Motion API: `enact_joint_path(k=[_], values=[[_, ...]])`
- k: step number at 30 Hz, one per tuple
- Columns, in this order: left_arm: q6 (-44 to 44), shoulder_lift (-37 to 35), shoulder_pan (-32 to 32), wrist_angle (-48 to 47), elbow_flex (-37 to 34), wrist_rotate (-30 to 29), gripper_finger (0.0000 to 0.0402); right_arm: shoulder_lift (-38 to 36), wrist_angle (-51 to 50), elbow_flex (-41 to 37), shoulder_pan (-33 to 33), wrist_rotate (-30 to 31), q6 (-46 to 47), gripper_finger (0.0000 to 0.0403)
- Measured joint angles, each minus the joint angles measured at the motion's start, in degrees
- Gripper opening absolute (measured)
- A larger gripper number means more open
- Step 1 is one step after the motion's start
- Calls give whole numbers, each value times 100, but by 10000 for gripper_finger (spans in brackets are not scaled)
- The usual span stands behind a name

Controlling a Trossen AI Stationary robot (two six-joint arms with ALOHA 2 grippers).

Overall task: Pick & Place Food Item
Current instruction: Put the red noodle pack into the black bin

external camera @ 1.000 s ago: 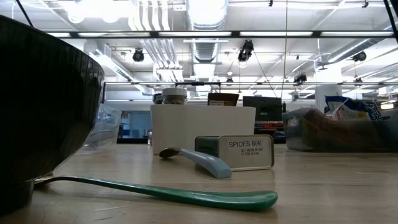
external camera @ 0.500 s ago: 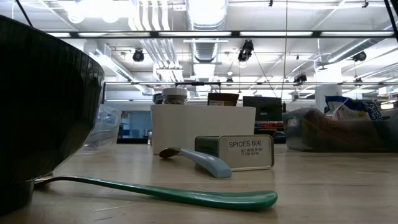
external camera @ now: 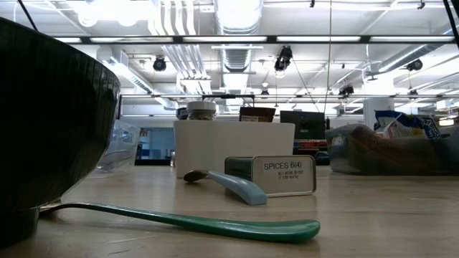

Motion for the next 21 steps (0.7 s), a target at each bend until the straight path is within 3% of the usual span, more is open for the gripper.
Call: enact_joint_path(k=[12, 21], values=[[-2, -4, 0, 2, 0, -42, 0, 0, 9, -2, 4, 9, 26, 17], [-215, -4, 11, 2, 0, -161, 0, 0, 2, -4, 2, -20, 539, 10]])
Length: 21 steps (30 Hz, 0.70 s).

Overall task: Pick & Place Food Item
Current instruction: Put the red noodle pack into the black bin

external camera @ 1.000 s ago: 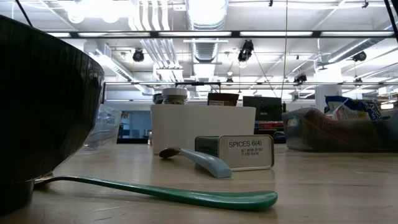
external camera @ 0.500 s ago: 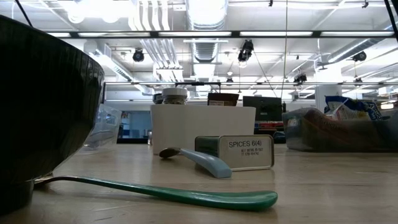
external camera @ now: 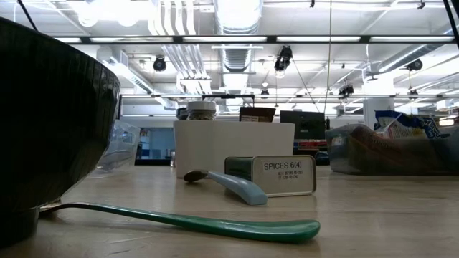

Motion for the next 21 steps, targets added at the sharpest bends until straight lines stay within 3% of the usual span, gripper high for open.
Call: enact_joint_path(k=[10, 21], values=[[-1176, 2, 17, -11, 0, -8, 17, -55, -127, 0, 0, 0, 1015, 10], [-1438, 2, 42, -23, 0, -255, 162, -277, -676, 0, 52, 25, 1461, 10]])
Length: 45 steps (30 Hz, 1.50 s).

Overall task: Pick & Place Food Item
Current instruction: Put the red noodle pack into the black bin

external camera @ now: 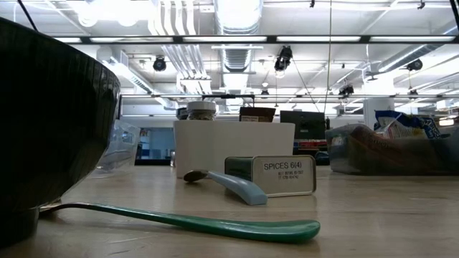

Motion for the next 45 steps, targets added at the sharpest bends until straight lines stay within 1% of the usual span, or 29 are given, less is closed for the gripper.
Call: enact_joint_path(k=[3, 7, 11, 13, 19, 24, 26, 31, 35, 45], values=[[0, -2, 50, -16, 0, -71, 192, -108, -239, 0, 1, 205, 166, 10], [-101, -59, 193, -305, 0, -337, 215, -240, -898, 0, -9, 757, 271, 10], [-172, -221, 326, -844, 0, -551, 219, -369, -1702, 0, -42, 1410, 379, 8], [-173, -306, 361, -1071, 0, -620, 219, -430, -2120, 0, -50, 1631, 402, 8], [-142, -650, 378, -1767, 2, -722, 220, -531, -3370, 0, -48, 2515, 461, 7], [-107, -964, 377, -2319, 2, -1004, 220, -549, -4357, 0, -90, 3136, 607, 7], [-106, -1071, 376, -2524, 2, -1124, 220, -549, -4609, 0, -104, 3281, 662, 7], [-108, -1329, 376, -3034, 2, -1430, 220, -549, -4972, 0, -181, 3386, 726, 7], [-107, -1435, 376, -3281, 2, -1539, 220, -549, -5410, 0, -218, 3608, 753, 7], [194, -1469, 433, -3373, 2, -1700, 220, -581, -5885, 0, -327, 3922, 897, 7]])
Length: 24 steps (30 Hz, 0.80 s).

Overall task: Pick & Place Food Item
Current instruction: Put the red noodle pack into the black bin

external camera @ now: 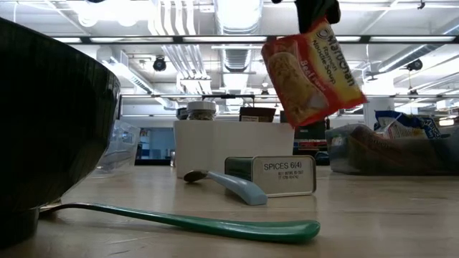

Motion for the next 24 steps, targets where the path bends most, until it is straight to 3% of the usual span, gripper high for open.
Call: enact_joint_path(k=[15, 24], values=[[3, 2, 154, -227, 0, -11, 220, -261, -473, 0, -36, 266, 308, 7], [3, 2, 164, -237, 0, -11, 220, -233, -470, -70, -34, 284, -557, 8]])
